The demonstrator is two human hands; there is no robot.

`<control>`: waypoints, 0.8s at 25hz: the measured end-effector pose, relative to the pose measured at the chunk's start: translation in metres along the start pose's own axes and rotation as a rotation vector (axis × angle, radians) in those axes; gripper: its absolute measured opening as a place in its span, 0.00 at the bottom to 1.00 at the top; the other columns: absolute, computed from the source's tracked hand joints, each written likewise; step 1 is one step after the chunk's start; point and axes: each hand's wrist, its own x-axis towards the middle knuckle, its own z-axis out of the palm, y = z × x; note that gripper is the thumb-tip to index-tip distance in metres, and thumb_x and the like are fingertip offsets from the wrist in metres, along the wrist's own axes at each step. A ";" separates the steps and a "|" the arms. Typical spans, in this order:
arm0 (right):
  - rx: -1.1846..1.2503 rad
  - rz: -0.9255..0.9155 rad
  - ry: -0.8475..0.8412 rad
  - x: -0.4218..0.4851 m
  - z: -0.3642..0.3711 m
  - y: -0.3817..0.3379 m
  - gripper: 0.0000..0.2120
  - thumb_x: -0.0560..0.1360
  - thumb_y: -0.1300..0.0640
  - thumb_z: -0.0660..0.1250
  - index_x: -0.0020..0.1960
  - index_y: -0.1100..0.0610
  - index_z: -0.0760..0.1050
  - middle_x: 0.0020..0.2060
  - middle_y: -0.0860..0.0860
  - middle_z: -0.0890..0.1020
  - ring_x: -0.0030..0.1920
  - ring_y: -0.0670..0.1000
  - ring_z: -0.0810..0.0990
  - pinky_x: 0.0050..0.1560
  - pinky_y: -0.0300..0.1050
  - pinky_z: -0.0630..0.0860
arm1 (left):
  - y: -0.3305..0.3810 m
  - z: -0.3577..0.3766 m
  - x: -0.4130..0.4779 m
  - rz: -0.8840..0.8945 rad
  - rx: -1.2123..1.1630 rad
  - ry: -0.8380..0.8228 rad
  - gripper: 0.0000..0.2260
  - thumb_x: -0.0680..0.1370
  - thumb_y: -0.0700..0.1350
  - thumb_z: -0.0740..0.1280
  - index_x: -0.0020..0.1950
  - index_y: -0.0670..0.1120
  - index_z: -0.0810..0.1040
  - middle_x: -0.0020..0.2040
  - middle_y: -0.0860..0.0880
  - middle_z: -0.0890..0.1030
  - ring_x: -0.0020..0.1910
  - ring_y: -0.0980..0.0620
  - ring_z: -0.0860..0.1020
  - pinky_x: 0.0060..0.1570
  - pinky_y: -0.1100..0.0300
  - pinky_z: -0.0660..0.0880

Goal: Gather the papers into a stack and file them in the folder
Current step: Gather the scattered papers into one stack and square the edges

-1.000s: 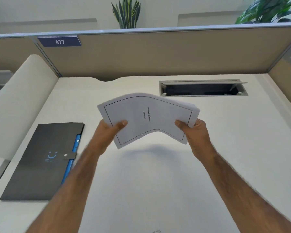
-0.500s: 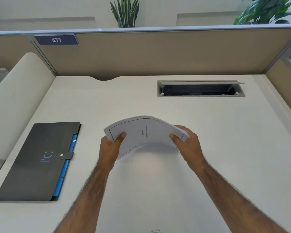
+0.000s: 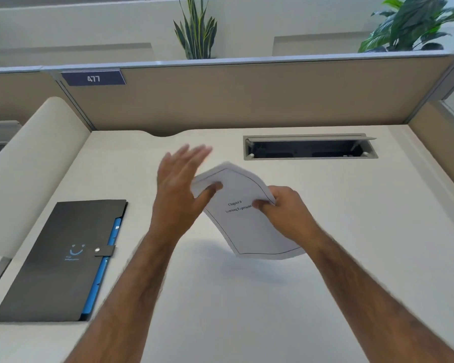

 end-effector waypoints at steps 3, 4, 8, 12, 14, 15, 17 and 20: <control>0.422 0.105 0.028 -0.007 -0.006 0.012 0.06 0.78 0.58 0.70 0.53 0.57 0.84 0.46 0.52 0.89 0.48 0.56 0.87 0.51 0.53 0.83 | -0.013 0.007 -0.016 -0.472 -0.626 0.139 0.40 0.72 0.57 0.77 0.80 0.50 0.64 0.77 0.52 0.70 0.76 0.55 0.69 0.77 0.48 0.63; 0.518 0.111 0.027 -0.010 -0.007 0.014 0.07 0.78 0.59 0.71 0.55 0.56 0.84 0.48 0.52 0.89 0.50 0.55 0.88 0.53 0.54 0.83 | -0.014 0.011 -0.022 -0.586 -0.871 0.046 0.37 0.70 0.57 0.78 0.76 0.49 0.70 0.73 0.49 0.76 0.71 0.53 0.75 0.73 0.44 0.69; 0.595 0.082 0.098 -0.015 -0.003 0.025 0.06 0.76 0.61 0.74 0.51 0.53 0.85 0.48 0.51 0.89 0.51 0.54 0.87 0.55 0.53 0.83 | -0.008 0.033 -0.041 -0.666 -1.020 -0.147 0.13 0.72 0.47 0.76 0.56 0.48 0.85 0.57 0.46 0.86 0.58 0.47 0.84 0.61 0.46 0.79; 0.492 0.146 0.069 -0.019 0.011 0.057 0.11 0.74 0.62 0.74 0.47 0.45 0.84 0.50 0.50 0.88 0.53 0.53 0.86 0.60 0.58 0.80 | -0.004 0.049 -0.058 -0.710 -0.916 -0.080 0.08 0.77 0.37 0.73 0.49 0.50 0.86 0.49 0.51 0.88 0.49 0.54 0.85 0.51 0.55 0.78; 0.414 0.155 0.036 -0.023 0.018 0.069 0.10 0.76 0.60 0.72 0.50 0.46 0.84 0.52 0.52 0.87 0.56 0.55 0.85 0.61 0.59 0.79 | -0.005 0.057 -0.065 -0.736 -0.880 -0.080 0.09 0.78 0.37 0.72 0.50 0.51 0.86 0.49 0.51 0.88 0.48 0.55 0.85 0.51 0.55 0.78; 0.388 0.157 0.052 -0.024 0.020 0.071 0.08 0.78 0.60 0.70 0.51 0.48 0.83 0.52 0.53 0.87 0.56 0.56 0.84 0.60 0.58 0.79 | -0.003 0.058 -0.066 -0.727 -0.869 -0.067 0.08 0.79 0.37 0.71 0.51 0.51 0.85 0.48 0.52 0.88 0.48 0.56 0.85 0.50 0.57 0.78; 0.367 0.169 0.105 -0.022 0.017 0.071 0.06 0.79 0.60 0.68 0.53 0.54 0.83 0.52 0.54 0.87 0.55 0.56 0.84 0.57 0.55 0.79 | -0.001 0.059 -0.064 -0.699 -0.883 -0.040 0.07 0.79 0.37 0.70 0.52 0.49 0.84 0.46 0.53 0.88 0.47 0.56 0.85 0.46 0.61 0.79; 0.376 0.138 0.100 -0.018 0.012 0.066 0.07 0.79 0.61 0.69 0.55 0.55 0.82 0.51 0.51 0.87 0.54 0.53 0.85 0.56 0.51 0.80 | -0.002 0.057 -0.062 -0.686 -0.924 0.014 0.05 0.78 0.38 0.71 0.53 0.45 0.84 0.47 0.52 0.88 0.47 0.55 0.85 0.45 0.63 0.80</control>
